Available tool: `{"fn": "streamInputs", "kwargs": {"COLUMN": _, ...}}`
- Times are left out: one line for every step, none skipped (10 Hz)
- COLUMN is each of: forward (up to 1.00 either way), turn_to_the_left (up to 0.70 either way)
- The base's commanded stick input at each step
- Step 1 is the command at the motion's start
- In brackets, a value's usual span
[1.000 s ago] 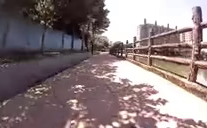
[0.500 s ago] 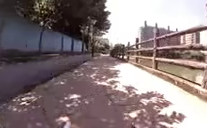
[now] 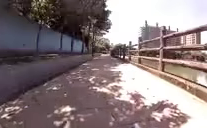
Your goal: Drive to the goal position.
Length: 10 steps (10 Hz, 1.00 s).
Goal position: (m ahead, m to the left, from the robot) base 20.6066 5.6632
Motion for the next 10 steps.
{"fn": "streamInputs", "kwargs": {"forward": 0.7, "turn_to_the_left": 0.0}}
{"fn": "streamInputs", "kwargs": {"forward": 0.7, "turn_to_the_left": 0.0}}
{"fn": "streamInputs", "kwargs": {"forward": 0.7, "turn_to_the_left": 0.0}}
{"fn": "streamInputs", "kwargs": {"forward": 0.7, "turn_to_the_left": 0.0}}
{"fn": "streamInputs", "kwargs": {"forward": 0.7, "turn_to_the_left": 0.0}}
{"fn": "streamInputs", "kwargs": {"forward": 0.7, "turn_to_the_left": 0.0}}
{"fn": "streamInputs", "kwargs": {"forward": 0.7, "turn_to_the_left": 0.0}}
{"fn": "streamInputs", "kwargs": {"forward": 0.7, "turn_to_the_left": 0.0}}
{"fn": "streamInputs", "kwargs": {"forward": 0.7, "turn_to_the_left": 0.0}}
{"fn": "streamInputs", "kwargs": {"forward": 0.7, "turn_to_the_left": 0.0}}
